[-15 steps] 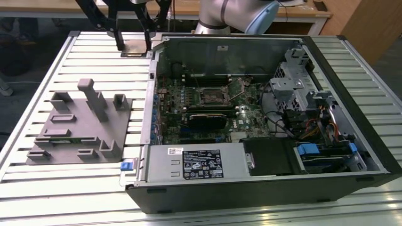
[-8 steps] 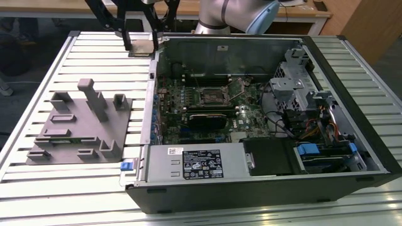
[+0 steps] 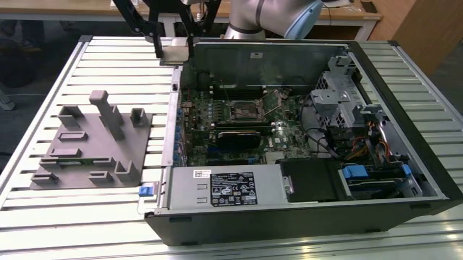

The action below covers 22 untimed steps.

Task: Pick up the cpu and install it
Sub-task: 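Pick up the cpu and move it towards the insertion slot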

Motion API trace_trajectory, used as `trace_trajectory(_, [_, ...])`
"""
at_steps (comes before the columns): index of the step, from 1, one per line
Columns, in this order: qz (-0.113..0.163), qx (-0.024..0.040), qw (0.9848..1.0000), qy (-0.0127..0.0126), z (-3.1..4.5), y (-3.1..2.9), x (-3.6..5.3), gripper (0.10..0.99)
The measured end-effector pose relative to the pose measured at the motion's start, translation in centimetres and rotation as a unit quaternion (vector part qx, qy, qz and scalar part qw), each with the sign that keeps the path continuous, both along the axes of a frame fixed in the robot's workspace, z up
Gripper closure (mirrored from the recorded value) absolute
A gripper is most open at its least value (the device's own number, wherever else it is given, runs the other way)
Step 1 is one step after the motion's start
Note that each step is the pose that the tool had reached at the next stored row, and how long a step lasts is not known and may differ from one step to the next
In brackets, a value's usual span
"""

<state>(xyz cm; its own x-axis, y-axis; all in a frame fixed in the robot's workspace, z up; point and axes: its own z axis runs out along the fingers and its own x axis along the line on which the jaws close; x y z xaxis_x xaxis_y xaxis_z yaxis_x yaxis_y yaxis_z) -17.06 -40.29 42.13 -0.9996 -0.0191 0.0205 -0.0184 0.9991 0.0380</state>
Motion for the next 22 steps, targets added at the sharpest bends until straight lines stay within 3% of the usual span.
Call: trace_trajectory(22, [0.000,0.0000,1.0000,0.0000,0.00,0.16,3.42,0.557])
